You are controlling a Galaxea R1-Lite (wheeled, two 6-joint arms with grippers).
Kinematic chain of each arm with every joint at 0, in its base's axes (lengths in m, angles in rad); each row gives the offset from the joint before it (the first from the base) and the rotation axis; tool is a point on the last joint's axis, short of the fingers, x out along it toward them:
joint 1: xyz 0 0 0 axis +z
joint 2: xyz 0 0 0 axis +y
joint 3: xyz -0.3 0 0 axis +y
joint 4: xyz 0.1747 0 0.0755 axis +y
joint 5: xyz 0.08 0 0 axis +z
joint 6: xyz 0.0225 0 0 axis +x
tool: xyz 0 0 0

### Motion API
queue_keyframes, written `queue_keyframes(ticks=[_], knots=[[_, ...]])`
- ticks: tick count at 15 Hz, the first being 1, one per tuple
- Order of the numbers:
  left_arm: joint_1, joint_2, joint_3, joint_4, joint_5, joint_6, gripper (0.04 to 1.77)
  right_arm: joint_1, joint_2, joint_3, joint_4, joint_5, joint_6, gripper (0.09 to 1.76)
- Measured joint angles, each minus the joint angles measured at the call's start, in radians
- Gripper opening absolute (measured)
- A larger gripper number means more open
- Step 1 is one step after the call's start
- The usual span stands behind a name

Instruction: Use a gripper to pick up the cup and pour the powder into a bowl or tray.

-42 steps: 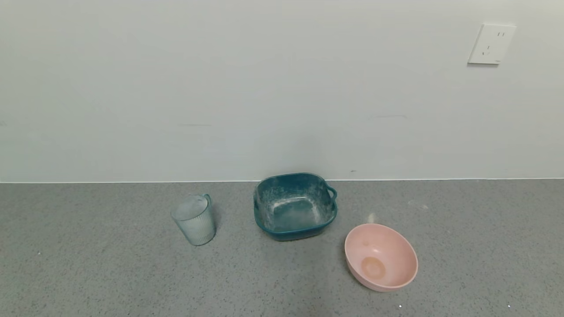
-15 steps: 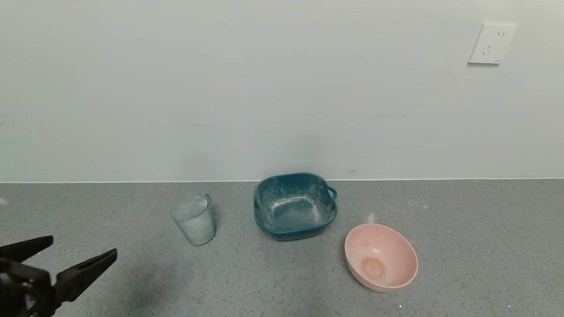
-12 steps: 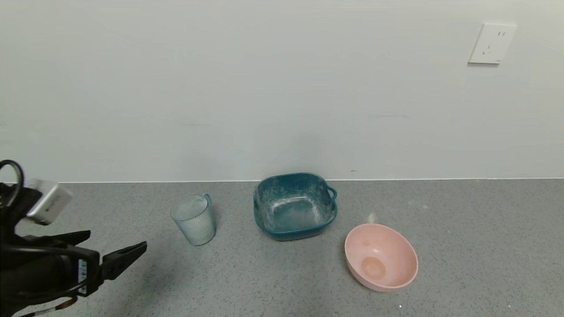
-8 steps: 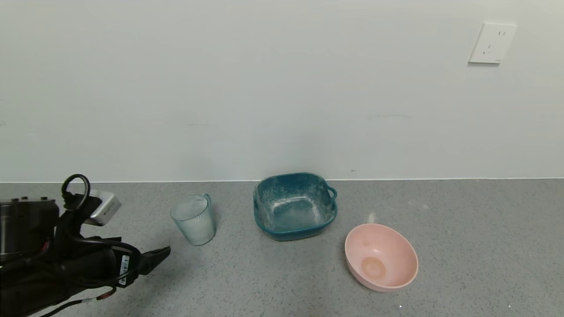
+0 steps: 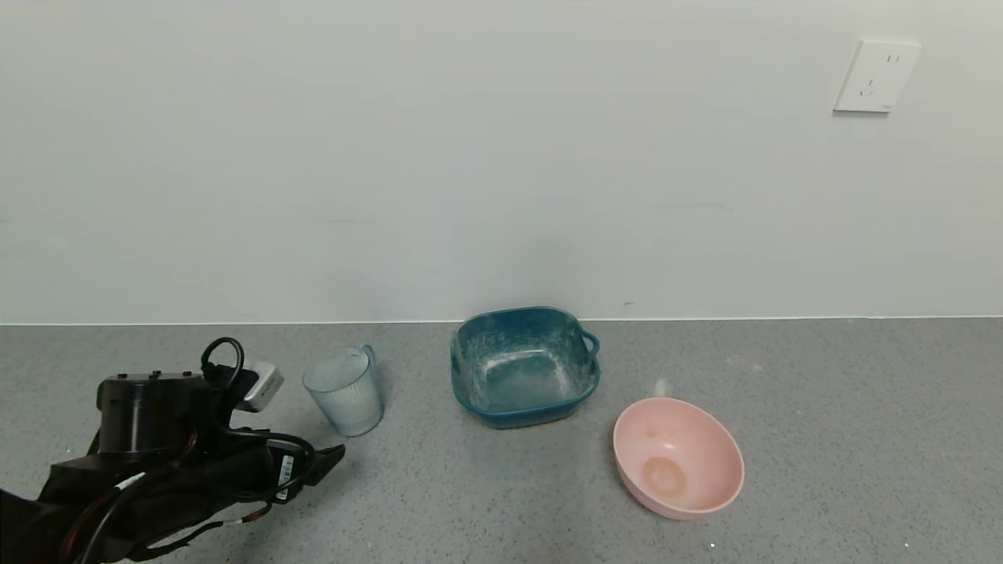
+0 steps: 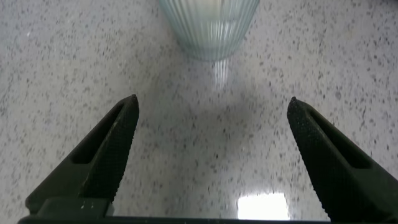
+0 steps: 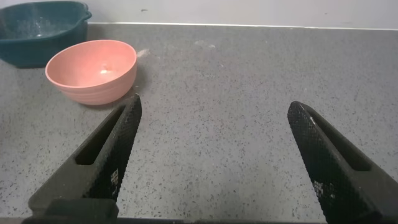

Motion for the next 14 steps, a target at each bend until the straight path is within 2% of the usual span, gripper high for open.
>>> queue_keyframes(ticks=[7, 14], knots=[[-0.028, 0.163, 0.031, -0.287, 0.000, -0.014, 1.72, 0.000, 0.000, 0.000, 0.000, 0.000, 0.000, 1.71], [-0.037, 0.284, 0.024, -0.464, 0.013, -0.057, 1.72, 0.000, 0.000, 0.000, 0.000, 0.000, 0.000, 1.71]])
